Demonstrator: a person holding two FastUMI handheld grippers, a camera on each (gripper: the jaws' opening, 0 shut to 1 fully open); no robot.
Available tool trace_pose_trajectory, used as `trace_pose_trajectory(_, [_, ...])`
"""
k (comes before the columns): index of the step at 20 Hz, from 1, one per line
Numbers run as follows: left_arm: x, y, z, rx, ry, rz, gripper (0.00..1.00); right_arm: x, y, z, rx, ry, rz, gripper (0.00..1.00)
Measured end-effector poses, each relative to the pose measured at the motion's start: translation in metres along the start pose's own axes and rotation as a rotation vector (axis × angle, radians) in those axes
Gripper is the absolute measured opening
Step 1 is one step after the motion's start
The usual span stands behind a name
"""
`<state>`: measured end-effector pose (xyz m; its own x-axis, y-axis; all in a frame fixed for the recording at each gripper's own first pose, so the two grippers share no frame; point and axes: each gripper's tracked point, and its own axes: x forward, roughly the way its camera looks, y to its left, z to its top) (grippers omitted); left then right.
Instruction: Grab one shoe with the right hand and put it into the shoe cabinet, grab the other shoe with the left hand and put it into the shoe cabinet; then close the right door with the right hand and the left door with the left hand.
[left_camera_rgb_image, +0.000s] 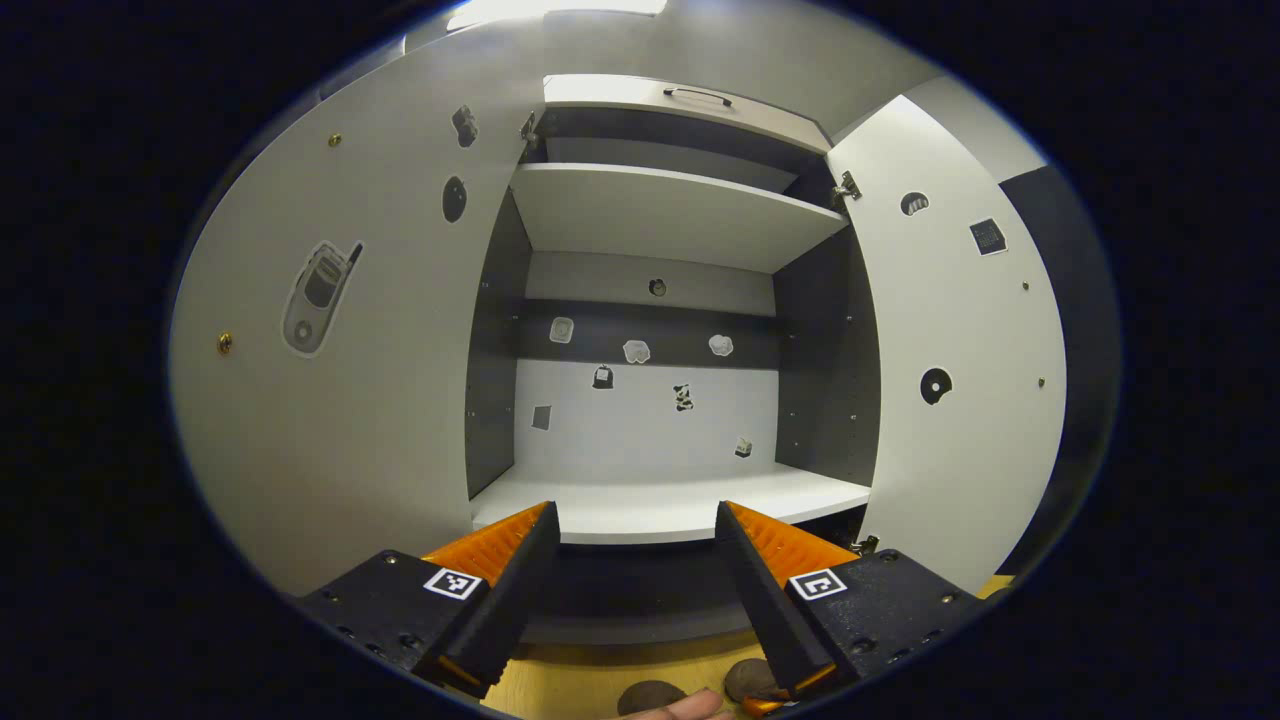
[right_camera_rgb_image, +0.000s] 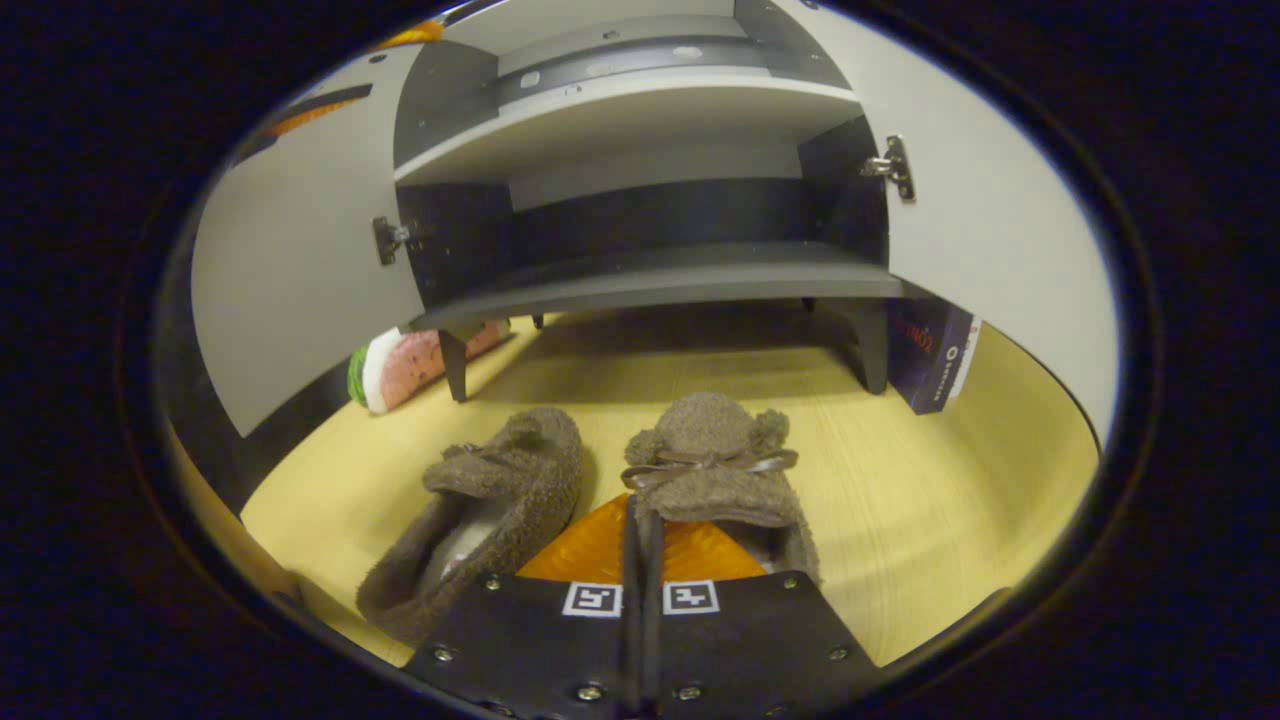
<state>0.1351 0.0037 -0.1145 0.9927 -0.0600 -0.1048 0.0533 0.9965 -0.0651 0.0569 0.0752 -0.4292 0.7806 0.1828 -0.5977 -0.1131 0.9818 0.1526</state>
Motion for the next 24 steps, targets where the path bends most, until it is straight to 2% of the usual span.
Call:
trace_pose_trajectory(2, [0.001, 0.007, 0.001, -0.012, 0.004, 0.014, 0.96, -0.019, 0.008, 0.031, -0.005, -0.059, 0.015, 0.01])
trace_pose_trajectory(5, [0.001, 0.011, -0.003, -0.040, 0.036, -0.009, 0.96, -0.053, 0.007, 0.102, -0.124, -0.202, -0.029, 0.01])
trace_pose_trajectory(9, [-0.001, 0.026, 0.001, -0.033, 0.029, 0.024, 0.96, -0.110, 0.016, 0.202, -0.234, -0.382, -0.139, 0.01])
trace_pose_trajectory(11, [-0.002, 0.024, 0.001, -0.017, 0.025, 0.001, 0.96, -0.135, 0.033, 0.250, -0.233, -0.469, -0.117, 0.02])
trace_pose_trajectory(14, [-0.002, 0.021, -0.001, -0.024, 0.038, -0.017, 0.96, -0.153, 0.058, 0.314, -0.219, -0.538, -0.028, 0.02])
trace_pose_trajectory(17, [-0.002, 0.017, -0.004, -0.020, 0.046, -0.033, 0.96, -0.150, 0.071, 0.363, -0.209, -0.553, 0.001, 0.01])
trace_pose_trajectory(20, [-0.002, 0.015, -0.007, 0.001, 0.054, -0.038, 0.96, -0.128, 0.076, 0.408, -0.228, -0.565, -0.025, 0.02])
trace_pose_trajectory(24, [-0.002, 0.016, -0.007, -0.001, 0.061, -0.036, 0.96, -0.079, 0.075, 0.449, -0.330, -0.570, -0.087, 0.01])
